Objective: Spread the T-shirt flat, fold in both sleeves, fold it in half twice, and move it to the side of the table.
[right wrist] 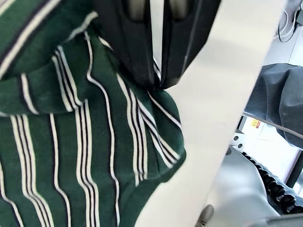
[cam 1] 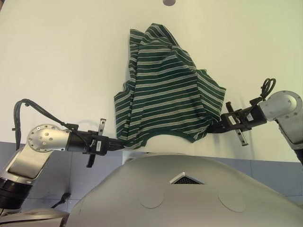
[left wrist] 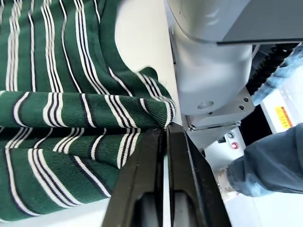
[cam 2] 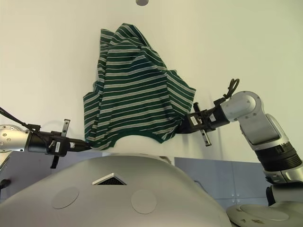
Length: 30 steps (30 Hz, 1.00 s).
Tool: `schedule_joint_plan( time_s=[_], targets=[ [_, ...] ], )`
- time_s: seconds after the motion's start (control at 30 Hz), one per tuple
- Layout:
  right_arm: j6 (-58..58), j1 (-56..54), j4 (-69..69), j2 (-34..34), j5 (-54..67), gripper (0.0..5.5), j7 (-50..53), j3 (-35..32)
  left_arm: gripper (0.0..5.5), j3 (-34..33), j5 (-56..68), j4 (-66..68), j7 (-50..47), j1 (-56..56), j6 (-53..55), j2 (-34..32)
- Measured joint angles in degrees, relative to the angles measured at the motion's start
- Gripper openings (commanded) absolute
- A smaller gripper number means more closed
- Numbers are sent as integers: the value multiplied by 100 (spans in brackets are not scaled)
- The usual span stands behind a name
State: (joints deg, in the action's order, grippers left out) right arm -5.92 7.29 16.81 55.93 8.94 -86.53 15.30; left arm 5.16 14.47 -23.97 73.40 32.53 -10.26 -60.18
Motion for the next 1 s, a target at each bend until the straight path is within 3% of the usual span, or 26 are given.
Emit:
schedule_joint_plan(
  time_s=[0.17, 0.23, 0.3, 0.43, 0.53, 0.67, 0.83, 1.0],
  targets=[
    [-643, -2, 343, 327, 1049, 179, -158, -659, 149, -629, 1078, 121, 570, -116, 789, -362],
    [-738, -138, 238, 493, 1360, 184, -268, -1026, 188, -919, 1395, 144, 882, 2, 993, -492],
    [-723, -417, -59, 548, 1354, 184, -296, -1122, 193, -1066, 1699, 270, 970, -189, 1242, -466],
    [-604, -1403, -794, 227, 848, 184, 272, -988, 193, -840, 1870, 380, -388, -1563, 2020, 587],
    [-398, -1588, -1052, -169, 398, 184, 782, -694, 193, -395, 1154, 712, -1359, -2105, 2070, 1337],
    [213, -1619, -1447, -534, -530, 184, 1487, -204, 193, 519, -716, 1389, -1943, -2211, 976, 1589],
    [1501, -1625, -2211, -467, -1389, 184, 2111, 61, 193, 936, -1785, 2671, -2530, -2796, -1194, 1328],
    [1634, -918, -1866, 589, -960, 184, 1339, -61, 193, 756, -2034, 4483, -2898, -3753, -1642, 950]
  ],
)
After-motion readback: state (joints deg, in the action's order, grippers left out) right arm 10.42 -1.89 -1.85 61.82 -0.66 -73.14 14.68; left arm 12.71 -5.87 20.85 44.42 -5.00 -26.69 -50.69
